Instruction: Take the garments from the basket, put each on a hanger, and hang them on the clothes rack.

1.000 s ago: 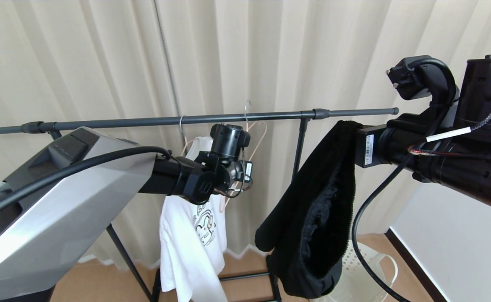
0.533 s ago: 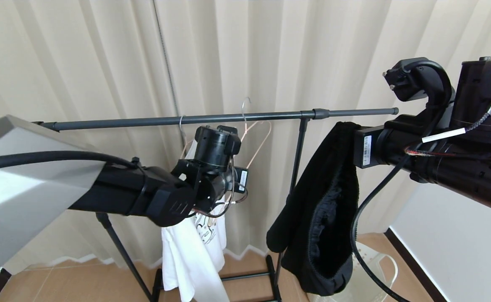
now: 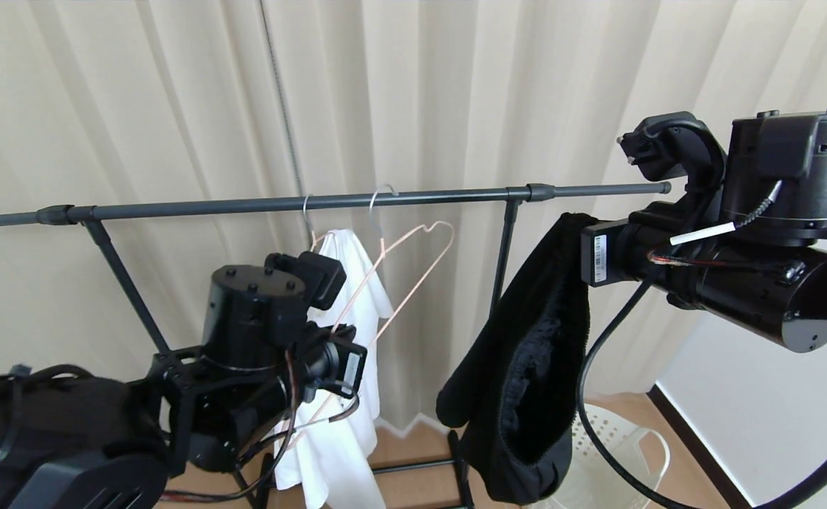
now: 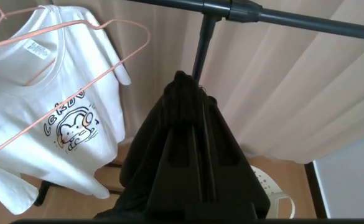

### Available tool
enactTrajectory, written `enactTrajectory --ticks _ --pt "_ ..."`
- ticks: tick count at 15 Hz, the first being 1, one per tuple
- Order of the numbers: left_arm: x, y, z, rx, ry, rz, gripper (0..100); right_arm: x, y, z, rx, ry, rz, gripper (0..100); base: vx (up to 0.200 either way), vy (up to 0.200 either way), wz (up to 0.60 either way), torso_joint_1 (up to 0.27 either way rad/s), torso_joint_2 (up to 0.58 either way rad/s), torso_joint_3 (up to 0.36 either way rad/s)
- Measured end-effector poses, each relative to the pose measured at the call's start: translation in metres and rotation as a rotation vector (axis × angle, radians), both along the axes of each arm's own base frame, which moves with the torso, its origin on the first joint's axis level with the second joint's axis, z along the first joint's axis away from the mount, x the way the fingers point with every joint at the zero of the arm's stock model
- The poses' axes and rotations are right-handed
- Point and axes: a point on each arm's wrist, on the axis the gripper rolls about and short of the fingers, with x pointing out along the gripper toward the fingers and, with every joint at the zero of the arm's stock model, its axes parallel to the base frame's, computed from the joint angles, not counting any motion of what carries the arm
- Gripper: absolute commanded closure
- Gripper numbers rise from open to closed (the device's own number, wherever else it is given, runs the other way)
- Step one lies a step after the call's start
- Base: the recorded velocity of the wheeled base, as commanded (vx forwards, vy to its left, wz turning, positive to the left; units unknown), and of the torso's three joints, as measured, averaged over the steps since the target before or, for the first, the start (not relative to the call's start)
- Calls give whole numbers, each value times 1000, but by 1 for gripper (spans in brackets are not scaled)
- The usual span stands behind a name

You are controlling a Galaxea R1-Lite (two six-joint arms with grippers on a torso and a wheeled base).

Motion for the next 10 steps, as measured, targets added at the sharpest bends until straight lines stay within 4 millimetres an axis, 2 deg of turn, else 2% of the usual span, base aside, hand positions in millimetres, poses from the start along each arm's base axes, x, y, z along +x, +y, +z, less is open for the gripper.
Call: enactTrajectory --ticks 5,10 --pt "-52 39 -13 22 11 -241 100 24 3 -7 -26 -45 -170 100 0 0 0 0 0 0" --pt "-76 58 -11 -17 6 -319 100 58 -4 -21 -72 -110 -312 100 0 0 0 0 0 0"
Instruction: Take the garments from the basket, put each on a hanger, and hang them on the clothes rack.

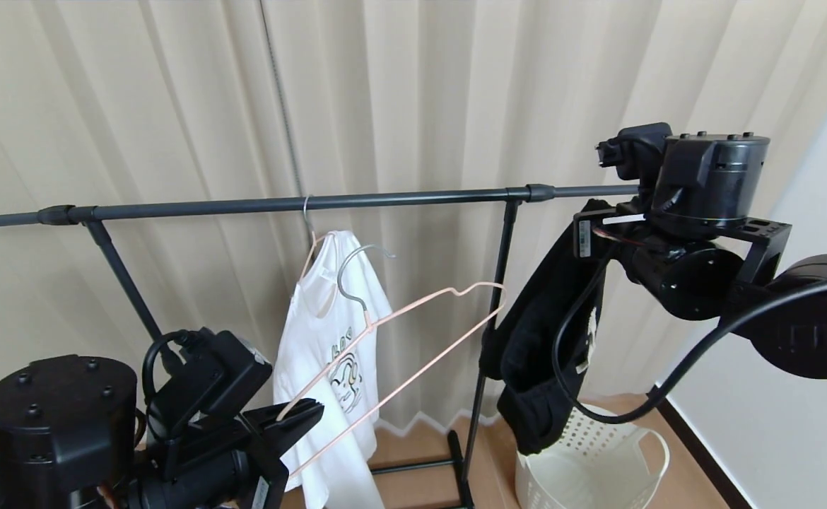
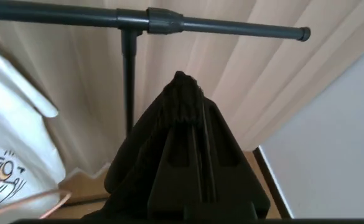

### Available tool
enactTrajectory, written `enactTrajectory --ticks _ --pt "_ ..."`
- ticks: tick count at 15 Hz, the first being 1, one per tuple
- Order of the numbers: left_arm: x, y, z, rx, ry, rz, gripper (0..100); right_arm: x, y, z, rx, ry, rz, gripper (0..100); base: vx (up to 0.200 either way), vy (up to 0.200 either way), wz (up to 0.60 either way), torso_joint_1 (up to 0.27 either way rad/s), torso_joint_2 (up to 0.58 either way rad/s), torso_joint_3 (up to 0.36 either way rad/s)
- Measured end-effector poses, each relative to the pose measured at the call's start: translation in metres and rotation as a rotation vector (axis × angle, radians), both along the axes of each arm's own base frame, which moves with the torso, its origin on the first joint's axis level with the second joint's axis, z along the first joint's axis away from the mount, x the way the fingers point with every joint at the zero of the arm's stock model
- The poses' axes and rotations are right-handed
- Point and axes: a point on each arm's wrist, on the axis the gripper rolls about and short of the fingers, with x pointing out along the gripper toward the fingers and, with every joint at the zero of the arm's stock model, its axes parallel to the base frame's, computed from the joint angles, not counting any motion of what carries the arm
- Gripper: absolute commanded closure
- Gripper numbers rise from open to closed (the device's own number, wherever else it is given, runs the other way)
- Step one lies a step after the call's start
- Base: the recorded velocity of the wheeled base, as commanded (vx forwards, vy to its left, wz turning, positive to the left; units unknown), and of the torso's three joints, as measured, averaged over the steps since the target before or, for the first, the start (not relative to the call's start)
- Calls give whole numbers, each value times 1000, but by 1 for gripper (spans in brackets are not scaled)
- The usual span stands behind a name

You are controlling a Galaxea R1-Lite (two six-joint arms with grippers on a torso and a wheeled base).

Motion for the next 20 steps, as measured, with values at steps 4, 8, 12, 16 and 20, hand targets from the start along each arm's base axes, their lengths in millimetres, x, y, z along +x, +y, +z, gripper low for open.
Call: enactTrajectory --ticks 4,8,12,16,20 --pt "-5 -1 -1 -22 23 -60 100 21 1 -7 -4 -95 -56 100 0 0 0 0 0 0" --pt "2 -11 -1 -62 65 -81 100 28 3 -18 -18 -90 -59 100 0 0 0 0 0 0" --pt "11 -29 2 -97 88 -92 100 27 6 -22 -22 -80 -51 100 0 0 0 0 0 0" --pt "24 -41 5 -104 78 -89 100 21 15 -26 -30 -65 -20 100 0 0 0 0 0 0" --pt "36 -52 8 -108 62 -72 100 11 24 -30 -37 -52 16 100 0 0 0 0 0 0"
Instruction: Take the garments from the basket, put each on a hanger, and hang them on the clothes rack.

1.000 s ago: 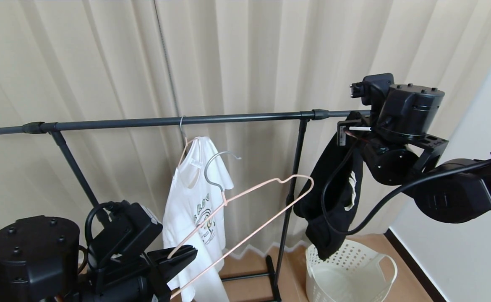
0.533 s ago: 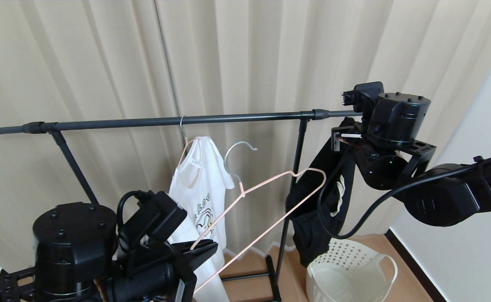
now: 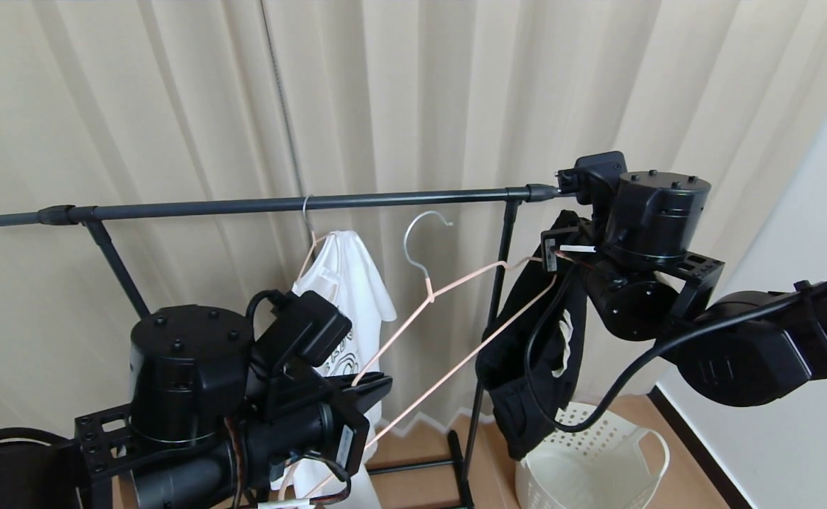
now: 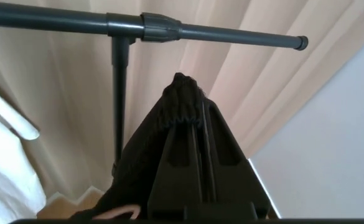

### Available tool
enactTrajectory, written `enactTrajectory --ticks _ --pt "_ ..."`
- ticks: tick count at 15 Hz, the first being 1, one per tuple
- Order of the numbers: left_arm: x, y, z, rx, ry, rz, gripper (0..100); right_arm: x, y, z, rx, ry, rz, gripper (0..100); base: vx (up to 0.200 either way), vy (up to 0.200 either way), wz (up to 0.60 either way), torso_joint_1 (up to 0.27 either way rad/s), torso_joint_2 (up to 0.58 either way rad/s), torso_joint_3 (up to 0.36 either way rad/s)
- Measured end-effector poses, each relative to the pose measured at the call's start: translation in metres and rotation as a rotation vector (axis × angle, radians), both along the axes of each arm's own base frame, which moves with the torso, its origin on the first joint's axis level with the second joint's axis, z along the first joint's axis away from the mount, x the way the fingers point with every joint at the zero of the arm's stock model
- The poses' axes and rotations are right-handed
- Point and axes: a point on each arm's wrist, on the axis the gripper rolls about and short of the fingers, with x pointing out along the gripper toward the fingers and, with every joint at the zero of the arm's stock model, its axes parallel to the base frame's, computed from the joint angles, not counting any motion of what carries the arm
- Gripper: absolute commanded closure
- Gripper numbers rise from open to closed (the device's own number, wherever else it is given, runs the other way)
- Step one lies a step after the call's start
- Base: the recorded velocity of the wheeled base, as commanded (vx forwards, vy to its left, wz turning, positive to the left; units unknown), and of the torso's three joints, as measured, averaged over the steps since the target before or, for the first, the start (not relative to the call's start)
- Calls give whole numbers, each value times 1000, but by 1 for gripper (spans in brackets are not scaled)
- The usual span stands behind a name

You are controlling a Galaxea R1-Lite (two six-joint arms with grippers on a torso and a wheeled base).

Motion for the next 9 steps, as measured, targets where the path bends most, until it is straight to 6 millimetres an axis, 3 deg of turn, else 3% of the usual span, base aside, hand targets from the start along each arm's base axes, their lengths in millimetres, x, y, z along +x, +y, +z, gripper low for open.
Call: enactTrajectory --ticks 9 --pt "21 -20 1 -13 -48 51 100 -22 11 0 -15 17 68 100 0 0 0 0 0 0"
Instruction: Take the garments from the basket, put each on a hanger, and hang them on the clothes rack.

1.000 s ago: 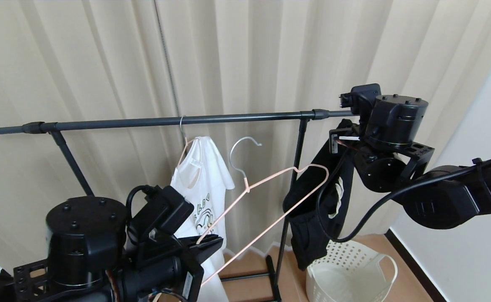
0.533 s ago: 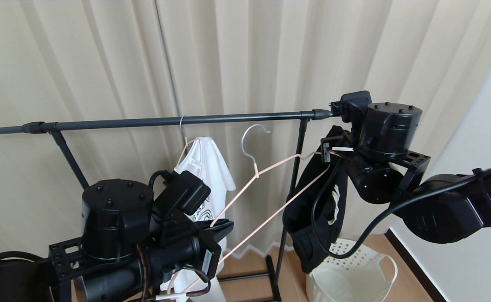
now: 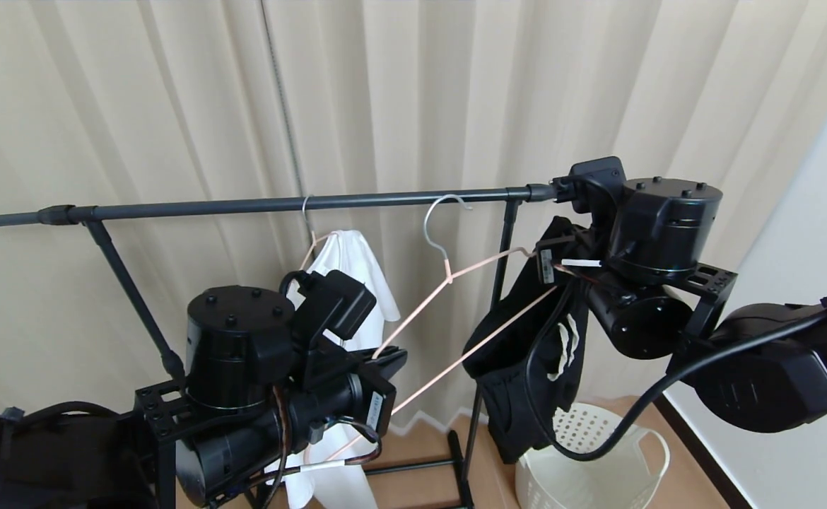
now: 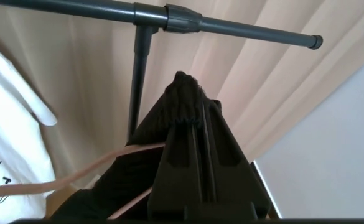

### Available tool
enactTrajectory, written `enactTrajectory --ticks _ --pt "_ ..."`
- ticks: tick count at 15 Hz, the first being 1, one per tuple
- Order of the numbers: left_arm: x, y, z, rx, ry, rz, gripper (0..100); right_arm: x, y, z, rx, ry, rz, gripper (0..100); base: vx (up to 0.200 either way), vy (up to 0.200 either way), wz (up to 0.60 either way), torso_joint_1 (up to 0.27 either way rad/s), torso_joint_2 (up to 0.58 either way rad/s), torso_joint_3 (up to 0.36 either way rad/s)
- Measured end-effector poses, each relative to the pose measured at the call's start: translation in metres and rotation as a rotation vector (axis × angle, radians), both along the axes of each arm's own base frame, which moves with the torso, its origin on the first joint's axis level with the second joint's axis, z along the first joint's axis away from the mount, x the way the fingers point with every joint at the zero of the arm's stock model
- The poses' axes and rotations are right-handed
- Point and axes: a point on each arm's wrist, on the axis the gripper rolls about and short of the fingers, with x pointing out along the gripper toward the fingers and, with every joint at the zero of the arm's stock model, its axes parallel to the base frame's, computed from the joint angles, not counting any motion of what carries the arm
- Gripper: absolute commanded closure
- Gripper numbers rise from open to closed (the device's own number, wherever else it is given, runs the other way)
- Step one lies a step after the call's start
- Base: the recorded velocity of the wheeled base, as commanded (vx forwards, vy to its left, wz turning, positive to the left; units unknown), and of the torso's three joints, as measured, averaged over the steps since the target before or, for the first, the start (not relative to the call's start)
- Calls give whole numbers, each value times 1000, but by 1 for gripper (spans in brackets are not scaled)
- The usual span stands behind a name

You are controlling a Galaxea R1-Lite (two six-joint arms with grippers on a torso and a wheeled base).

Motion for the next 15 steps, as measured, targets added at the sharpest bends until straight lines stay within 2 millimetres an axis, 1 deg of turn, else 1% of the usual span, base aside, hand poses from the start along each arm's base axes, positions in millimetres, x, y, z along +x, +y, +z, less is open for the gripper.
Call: enactTrajectory --ticks 3,7,9,15 --pt "0 -1 -2 5 6 -5 100 -13 7 3 0 -1 44 100 0 0 0 0 0 0" --pt "-3 0 -5 14 12 -1 100 -21 10 6 5 -8 64 100 0 0 0 0 0 0" --pt "-3 0 -5 18 11 4 100 -30 20 8 13 -16 104 100 0 0 0 0 0 0" --pt "-5 -2 -6 19 12 -5 100 -67 51 12 68 -23 247 100 0 0 0 0 0 0"
